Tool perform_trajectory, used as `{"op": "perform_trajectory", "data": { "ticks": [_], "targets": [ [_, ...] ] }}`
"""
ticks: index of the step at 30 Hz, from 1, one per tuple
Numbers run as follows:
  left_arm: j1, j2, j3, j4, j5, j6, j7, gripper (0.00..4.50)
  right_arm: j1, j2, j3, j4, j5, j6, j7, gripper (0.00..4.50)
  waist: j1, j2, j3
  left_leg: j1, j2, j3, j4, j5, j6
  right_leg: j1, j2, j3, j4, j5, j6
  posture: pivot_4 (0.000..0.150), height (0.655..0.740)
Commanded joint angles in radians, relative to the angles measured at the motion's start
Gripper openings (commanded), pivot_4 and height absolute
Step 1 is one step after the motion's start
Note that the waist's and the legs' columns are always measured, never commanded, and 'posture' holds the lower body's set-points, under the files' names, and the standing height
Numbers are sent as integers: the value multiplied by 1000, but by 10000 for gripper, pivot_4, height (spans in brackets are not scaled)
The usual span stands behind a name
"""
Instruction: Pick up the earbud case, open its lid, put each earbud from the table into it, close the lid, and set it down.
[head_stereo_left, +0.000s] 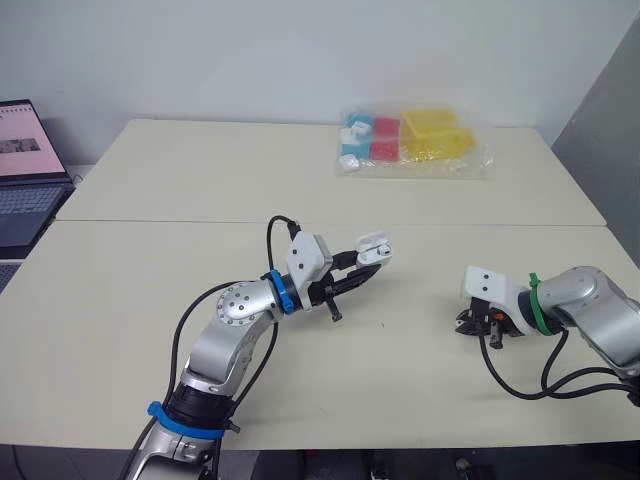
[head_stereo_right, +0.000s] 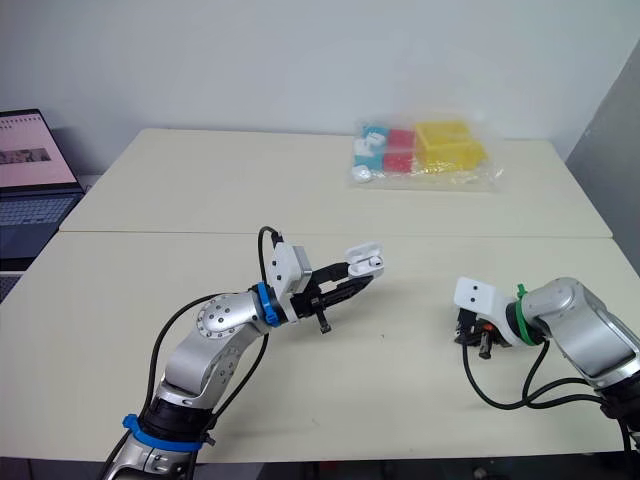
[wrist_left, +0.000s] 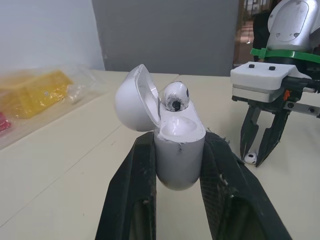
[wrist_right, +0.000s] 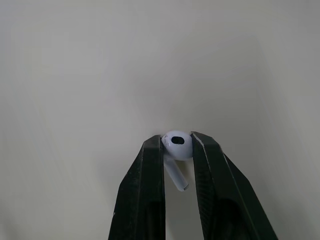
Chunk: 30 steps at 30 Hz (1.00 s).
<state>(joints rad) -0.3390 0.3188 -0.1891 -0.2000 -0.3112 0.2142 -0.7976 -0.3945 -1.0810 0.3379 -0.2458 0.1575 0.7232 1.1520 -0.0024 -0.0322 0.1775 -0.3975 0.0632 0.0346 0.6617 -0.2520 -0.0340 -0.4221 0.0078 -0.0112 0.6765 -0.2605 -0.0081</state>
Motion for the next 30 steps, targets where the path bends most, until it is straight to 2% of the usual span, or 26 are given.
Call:
{"op": "perform_trajectory", "data": {
  "ticks": [1, 5, 14, 20, 23, 29, 30],
  "targets": [
    [2, 1, 0, -53, -4, -15, 2, 7926, 24, -85, -19, -4, -14, -70, 87, 3985, 0, 0, 0, 0, 0, 0, 0, 0, 0, 0, 0, 0, 0, 0, 0, 1500, 7354],
    [11, 3, -1, -62, -2, -13, 4, 7926, 42, -143, -10, 66, -66, -195, 142, 3985, 0, 0, 0, 0, 0, 0, 0, 0, 0, 0, 0, 0, 0, 0, 0, 1500, 7354],
    [23, 9, 2, -75, 2, -12, 10, 7926, 32, -120, -30, 127, -92, -257, 177, 3985, -1, 0, 0, 2, 0, 0, 0, 0, 0, 1, 0, 0, 2, 0, 0, 1500, 7354],
    [31, 14, 4, -84, 3, -9, 12, 7926, 28, -105, -42, 142, -117, -282, 166, 24910, -2, 0, 0, 4, 0, 0, 1, 0, 0, 2, 0, 1, 2, 0, 0, 1500, 7354],
    [37, 14, 3, -91, 2, -4, 16, 7926, 17, -104, -85, 107, -78, -231, 172, 35929, -2, 0, 0, 5, 0, 1, 1, 0, 0, 2, 0, 2, 3, 0, 0, 1500, 7354],
    [56, 16, 3, -114, 3, 2, 32, 7926, 56, -154, -193, -33, -9, -112, 174, 36059, 0, 1, 0, 4, 0, 0, 0, 0, 0, 1, 0, 1, 3, 0, 0, 1500, 7354],
    [62, 17, 2, -117, 5, 2, 36, 7926, 64, -172, -185, -66, -40, -83, 153, 36059, 0, 1, 0, 3, 0, 0, 0, 0, 0, 1, 0, 1, 2, 0, 0, 1500, 7354]
  ]
}}
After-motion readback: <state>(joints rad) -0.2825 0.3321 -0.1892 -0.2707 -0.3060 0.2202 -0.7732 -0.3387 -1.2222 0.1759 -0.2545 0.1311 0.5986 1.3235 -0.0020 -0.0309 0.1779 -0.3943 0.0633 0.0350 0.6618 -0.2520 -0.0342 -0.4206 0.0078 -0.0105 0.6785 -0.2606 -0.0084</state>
